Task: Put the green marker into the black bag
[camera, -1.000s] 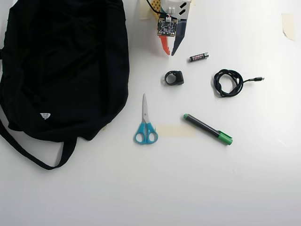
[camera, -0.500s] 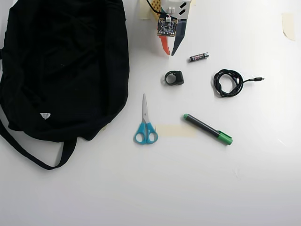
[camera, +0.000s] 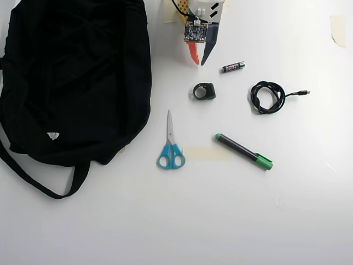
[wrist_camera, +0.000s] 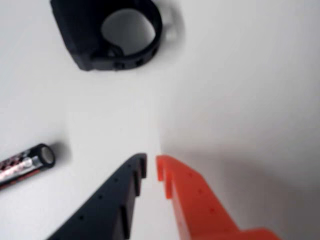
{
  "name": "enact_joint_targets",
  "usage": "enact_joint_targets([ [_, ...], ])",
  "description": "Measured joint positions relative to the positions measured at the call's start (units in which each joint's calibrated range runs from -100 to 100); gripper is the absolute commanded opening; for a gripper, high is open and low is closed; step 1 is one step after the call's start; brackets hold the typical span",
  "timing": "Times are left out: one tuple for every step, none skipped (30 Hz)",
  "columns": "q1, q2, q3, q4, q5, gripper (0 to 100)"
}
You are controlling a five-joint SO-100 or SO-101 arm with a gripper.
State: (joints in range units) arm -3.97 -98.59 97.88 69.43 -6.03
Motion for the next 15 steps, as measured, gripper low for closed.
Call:
enact_joint_targets([
  [0.00, 0.00, -0.39, 0.09, 0.00, 2],
  [0.00, 0.00, -0.71, 0.00, 0.00, 2],
  [0.00, 0.00, -0.79, -0.17, 0.00, 2],
  [0.00, 0.00, -0.86, -0.34, 0.00, 2],
  [-0.07, 0.00, -1.10, -1.12, 0.00, 2],
  [-0.29, 0.00, -1.42, -2.32, 0.00, 2],
  [-0.37, 0.00, -1.49, -3.69, 0.00, 2],
  [-0.37, 0.00, -1.49, -5.24, 0.00, 2],
  [-0.37, 0.00, -1.57, -6.96, 0.00, 2],
  [-0.37, 0.00, -1.65, -8.84, 0.00, 2],
  [-0.37, 0.00, -1.73, -10.73, 0.00, 2],
  [-0.37, 0.00, -1.73, -12.71, 0.00, 2],
  [-0.37, 0.00, -1.73, -14.68, 0.00, 2],
  [-0.59, 0.00, -1.81, -16.75, 0.00, 2],
  [-0.66, 0.00, -1.81, -17.60, 0.00, 2],
])
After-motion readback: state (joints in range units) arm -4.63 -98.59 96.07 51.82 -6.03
